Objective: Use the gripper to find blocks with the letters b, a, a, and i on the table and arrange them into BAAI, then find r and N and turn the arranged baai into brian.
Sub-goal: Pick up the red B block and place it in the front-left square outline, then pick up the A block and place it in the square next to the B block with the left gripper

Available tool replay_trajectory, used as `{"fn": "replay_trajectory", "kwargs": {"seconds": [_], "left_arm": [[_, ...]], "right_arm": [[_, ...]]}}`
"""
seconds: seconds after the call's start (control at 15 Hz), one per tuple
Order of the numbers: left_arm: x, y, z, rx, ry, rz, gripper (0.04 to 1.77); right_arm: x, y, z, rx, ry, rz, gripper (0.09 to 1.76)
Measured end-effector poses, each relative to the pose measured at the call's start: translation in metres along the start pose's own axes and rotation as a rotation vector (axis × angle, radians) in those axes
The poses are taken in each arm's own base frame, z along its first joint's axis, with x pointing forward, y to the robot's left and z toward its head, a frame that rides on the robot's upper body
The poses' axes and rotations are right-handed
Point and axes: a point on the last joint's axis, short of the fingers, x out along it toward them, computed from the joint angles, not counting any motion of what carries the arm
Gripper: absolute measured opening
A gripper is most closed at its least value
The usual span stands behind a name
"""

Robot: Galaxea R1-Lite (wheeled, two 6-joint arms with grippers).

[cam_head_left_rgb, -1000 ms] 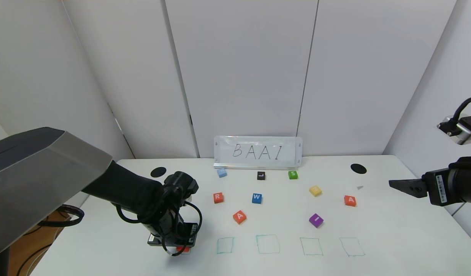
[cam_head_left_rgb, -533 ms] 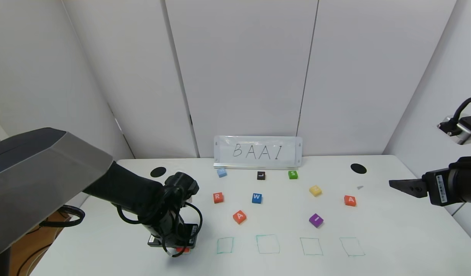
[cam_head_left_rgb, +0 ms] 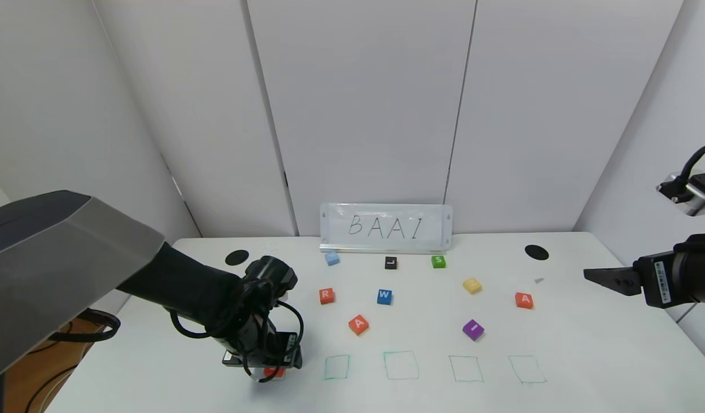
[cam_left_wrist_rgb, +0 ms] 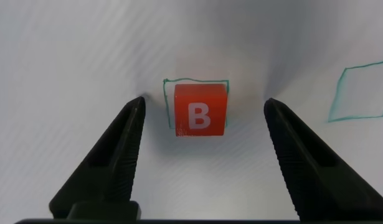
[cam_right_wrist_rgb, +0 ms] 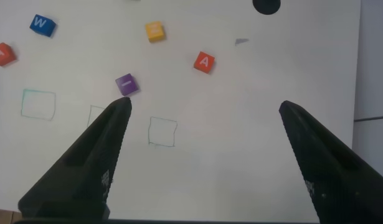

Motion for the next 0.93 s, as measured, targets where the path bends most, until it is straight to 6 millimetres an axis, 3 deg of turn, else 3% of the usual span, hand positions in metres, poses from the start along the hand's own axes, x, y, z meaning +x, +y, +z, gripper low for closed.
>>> {"fn": "replay_trajectory", "kwargs": {"seconds": [0.53, 0.93], "left_arm": [[-0.026, -0.022, 0.005, -0.058, -0.089, 0.019, 1.59], [-0.042, -0.036, 0.021, -0.047, -0.165, 0.016, 1.66]], "right_arm": [[-0.001, 0.000, 0.000, 0.000, -0.002, 0.001, 1.71], [-0.001, 0.000, 0.000, 0.001, -0.005, 0.001, 1.71]]}}
